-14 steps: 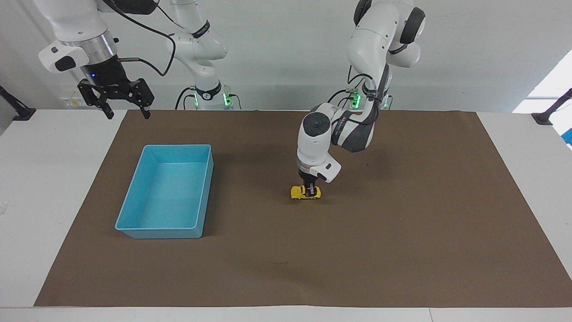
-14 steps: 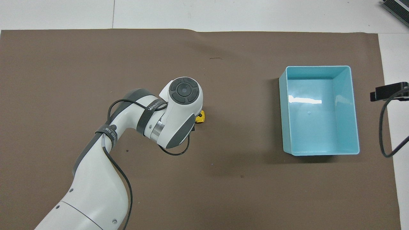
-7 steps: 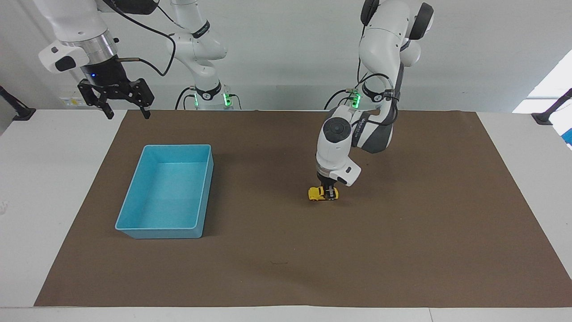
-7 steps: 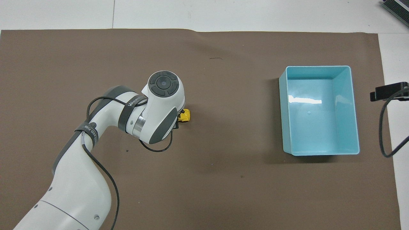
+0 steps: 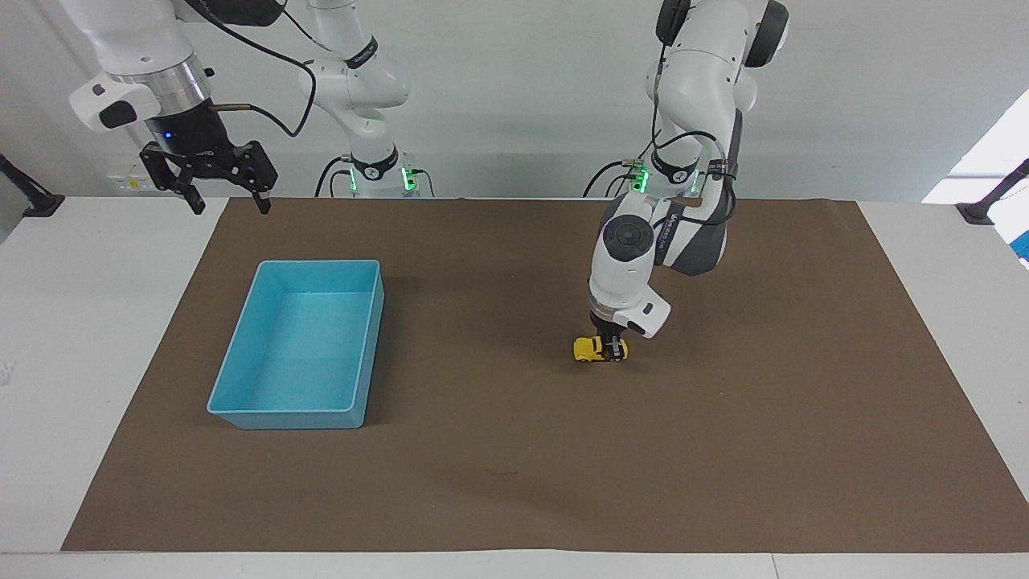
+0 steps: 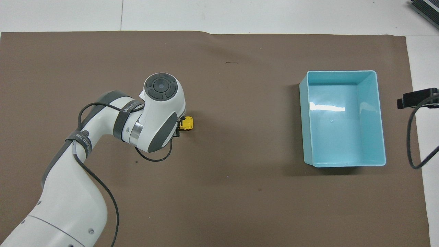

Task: Wind up and store yellow beetle car
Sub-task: 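Drag the yellow car backward, away from the blue box, with the left gripper, then release the car from the left gripper so it rolls toward the box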

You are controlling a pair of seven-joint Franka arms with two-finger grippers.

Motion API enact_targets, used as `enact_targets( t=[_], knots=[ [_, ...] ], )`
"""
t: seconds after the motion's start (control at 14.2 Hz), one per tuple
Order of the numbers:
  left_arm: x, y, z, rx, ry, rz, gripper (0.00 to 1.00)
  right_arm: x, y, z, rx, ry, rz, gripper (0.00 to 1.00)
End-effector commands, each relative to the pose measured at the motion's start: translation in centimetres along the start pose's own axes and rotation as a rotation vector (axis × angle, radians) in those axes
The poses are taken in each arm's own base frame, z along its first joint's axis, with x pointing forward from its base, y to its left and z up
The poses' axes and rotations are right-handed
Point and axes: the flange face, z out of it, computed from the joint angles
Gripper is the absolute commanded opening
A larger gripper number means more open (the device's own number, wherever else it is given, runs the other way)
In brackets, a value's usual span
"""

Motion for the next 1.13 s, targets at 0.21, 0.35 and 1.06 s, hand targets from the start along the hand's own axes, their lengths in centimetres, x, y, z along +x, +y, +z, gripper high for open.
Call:
enact_targets(
  t=[0.21,0.35,1.06],
  knots=[
    [3.0,0.1,2.9,0.023,0.077,0.037,1.0,0.2,-0.2,-0.2,-0.001,0.008,0.019,1.0],
    [3.1,-0.3,-0.3,-0.001,0.067,0.056,1.0,0.2,-0.2,-0.2,0.001,0.008,0.019,1.0],
    [4.1,-0.5,-4.2,0.001,0.073,0.044,1.0,0.2,-0.2,-0.2,-0.001,0.008,0.019,1.0]
  ],
)
